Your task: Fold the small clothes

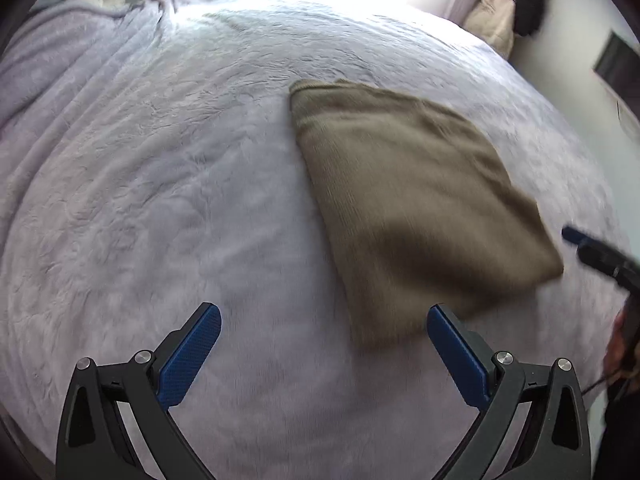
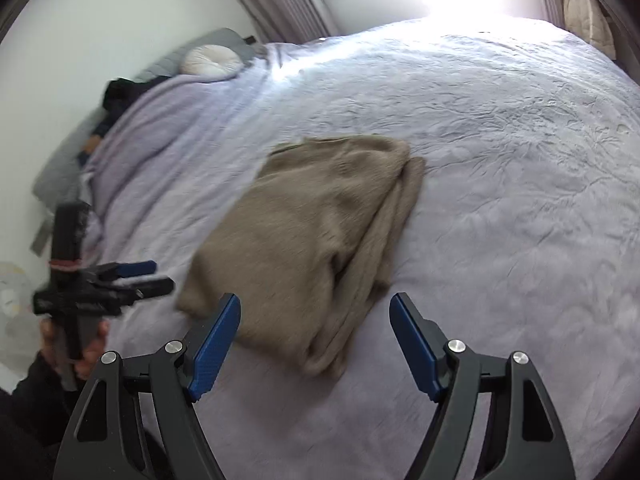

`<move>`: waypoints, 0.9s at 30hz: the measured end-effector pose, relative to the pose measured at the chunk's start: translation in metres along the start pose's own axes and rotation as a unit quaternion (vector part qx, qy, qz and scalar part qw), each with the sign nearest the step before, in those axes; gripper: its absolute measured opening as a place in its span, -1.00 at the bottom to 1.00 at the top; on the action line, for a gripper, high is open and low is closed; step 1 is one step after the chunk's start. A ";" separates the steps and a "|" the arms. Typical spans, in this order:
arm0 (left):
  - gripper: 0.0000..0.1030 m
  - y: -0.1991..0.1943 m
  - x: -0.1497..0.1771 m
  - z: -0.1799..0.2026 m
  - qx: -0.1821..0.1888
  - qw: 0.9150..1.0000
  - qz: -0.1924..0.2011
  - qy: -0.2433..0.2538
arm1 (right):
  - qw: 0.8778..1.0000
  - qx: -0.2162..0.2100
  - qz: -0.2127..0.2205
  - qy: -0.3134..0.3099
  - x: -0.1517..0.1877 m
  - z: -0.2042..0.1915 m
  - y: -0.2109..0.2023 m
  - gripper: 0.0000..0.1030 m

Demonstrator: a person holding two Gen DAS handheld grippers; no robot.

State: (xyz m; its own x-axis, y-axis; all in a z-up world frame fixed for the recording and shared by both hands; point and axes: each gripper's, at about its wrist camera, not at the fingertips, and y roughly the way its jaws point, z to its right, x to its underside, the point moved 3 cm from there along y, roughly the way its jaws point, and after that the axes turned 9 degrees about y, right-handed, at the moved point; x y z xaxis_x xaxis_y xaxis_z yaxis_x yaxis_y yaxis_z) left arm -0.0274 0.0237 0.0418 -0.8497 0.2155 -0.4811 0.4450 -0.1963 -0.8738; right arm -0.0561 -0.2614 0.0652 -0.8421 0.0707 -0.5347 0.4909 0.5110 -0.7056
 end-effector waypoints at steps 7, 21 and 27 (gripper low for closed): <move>1.00 0.027 0.013 0.019 -0.017 1.000 -0.008 0.016 | 0.998 -0.008 -0.037 -0.041 -0.004 -0.015 0.037 0.30; 1.00 0.036 0.021 -0.020 -0.029 0.997 -0.004 -0.065 | 0.997 0.019 -0.074 -0.026 -0.006 0.005 0.049 -0.90; 1.00 0.028 0.029 -0.023 -0.018 0.997 -0.025 -0.067 | 0.995 0.024 -0.091 -0.022 0.002 0.011 0.049 -0.86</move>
State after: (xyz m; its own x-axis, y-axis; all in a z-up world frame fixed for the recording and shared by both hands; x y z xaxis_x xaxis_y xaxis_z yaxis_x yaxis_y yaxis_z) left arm -0.0328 0.0467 0.0018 -0.9001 0.0943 -0.4253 0.4089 -0.1540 -0.8995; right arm -0.0314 -0.2455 0.0242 -0.9080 -0.0564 -0.4151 0.3427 0.4700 -0.8135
